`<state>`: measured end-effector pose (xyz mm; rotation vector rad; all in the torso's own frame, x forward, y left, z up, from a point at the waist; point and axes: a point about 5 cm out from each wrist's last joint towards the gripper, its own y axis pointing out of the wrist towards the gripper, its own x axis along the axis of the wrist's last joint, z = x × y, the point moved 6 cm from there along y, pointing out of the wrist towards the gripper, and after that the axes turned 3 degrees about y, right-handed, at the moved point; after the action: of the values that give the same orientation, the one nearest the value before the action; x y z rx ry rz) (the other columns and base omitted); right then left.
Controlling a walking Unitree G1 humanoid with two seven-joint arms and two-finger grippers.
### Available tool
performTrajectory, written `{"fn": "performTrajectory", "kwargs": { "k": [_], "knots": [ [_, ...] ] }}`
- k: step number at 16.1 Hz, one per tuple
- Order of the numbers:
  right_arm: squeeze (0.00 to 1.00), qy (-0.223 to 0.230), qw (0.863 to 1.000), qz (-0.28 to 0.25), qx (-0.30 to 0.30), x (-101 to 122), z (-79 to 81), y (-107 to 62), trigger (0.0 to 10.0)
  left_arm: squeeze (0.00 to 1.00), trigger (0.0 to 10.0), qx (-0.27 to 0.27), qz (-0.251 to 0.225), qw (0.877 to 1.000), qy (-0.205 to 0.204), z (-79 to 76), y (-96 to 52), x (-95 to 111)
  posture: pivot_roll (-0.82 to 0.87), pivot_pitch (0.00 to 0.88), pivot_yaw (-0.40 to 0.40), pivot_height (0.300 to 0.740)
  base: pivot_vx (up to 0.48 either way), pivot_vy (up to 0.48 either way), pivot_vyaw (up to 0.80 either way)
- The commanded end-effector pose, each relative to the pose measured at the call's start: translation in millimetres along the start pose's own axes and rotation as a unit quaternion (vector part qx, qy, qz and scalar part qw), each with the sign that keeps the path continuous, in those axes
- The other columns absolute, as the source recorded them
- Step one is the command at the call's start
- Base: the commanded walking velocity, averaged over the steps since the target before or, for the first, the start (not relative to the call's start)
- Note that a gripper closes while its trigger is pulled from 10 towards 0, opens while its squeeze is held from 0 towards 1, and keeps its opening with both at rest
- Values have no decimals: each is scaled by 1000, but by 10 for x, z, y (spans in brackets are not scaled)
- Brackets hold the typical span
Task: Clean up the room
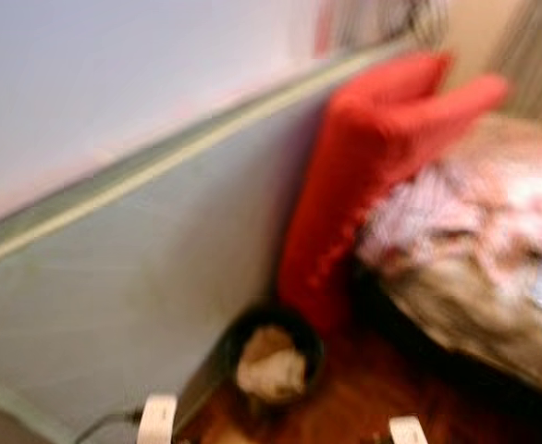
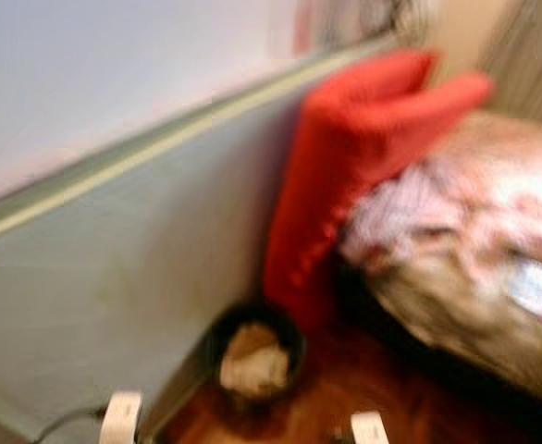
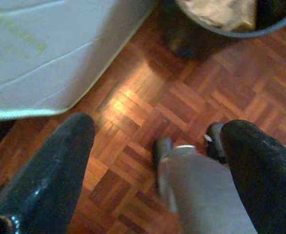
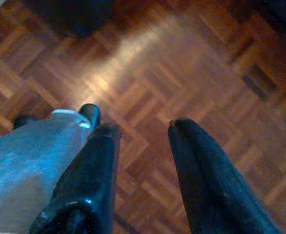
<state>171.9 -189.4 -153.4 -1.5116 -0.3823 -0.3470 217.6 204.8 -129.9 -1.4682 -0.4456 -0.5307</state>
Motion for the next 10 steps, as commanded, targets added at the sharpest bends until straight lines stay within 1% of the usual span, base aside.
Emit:
{"fn": "performTrajectory", "kwargs": {
  "k": [1, 10],
  "knots": [
    [0, -2, 1000, 3, 4, -22, 35, 3, 10000, 0, 10000, 3, 11, 1000, 8, 26, -8, -55, 45, 0, -56, 740, 0, 0, -731],
    [0, -4, 1000, 1, 4, 18, 58, 11, 10000, 0, 10000, 0, 10, 1000, 13, 19, -5, -40, 38, 0, -49, 740, 0, 0, -727]
  ]
}}
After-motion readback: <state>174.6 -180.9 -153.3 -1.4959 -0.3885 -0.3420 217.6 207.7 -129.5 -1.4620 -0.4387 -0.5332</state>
